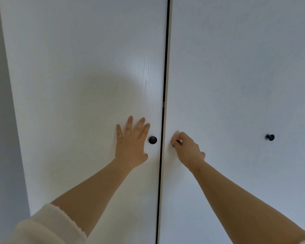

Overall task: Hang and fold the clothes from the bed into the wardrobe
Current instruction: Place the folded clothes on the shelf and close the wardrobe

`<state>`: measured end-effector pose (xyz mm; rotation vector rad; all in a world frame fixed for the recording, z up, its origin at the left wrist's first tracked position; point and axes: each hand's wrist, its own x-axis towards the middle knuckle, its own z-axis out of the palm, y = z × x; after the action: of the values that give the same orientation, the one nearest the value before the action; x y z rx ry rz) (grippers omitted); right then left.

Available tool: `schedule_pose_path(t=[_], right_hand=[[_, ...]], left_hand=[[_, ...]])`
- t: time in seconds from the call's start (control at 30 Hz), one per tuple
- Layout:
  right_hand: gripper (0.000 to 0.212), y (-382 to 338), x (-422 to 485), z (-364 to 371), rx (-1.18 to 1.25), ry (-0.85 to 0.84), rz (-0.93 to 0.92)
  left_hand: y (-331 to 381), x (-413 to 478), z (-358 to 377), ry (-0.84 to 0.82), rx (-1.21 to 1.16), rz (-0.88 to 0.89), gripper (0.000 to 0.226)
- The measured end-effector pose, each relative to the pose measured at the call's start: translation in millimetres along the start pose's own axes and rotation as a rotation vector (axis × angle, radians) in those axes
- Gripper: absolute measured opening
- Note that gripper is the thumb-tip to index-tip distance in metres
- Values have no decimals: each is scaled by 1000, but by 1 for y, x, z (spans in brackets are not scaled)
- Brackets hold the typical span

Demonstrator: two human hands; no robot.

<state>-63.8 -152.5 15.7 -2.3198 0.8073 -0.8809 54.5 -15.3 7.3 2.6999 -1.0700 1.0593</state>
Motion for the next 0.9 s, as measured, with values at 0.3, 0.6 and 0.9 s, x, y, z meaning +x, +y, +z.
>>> schedule_pose_path(t=[0.3, 0.6, 0.9], right_hand=[[22, -4, 20, 17, -40, 10, -18], [24, -2, 30, 25, 21, 12, -38], [24, -6, 23, 22, 105, 40, 36]], left_hand=[[0, -1, 10, 52, 52, 8, 100], [-2, 1, 18, 62, 69, 3, 101], [-1, -1, 7, 4, 81, -9, 101]])
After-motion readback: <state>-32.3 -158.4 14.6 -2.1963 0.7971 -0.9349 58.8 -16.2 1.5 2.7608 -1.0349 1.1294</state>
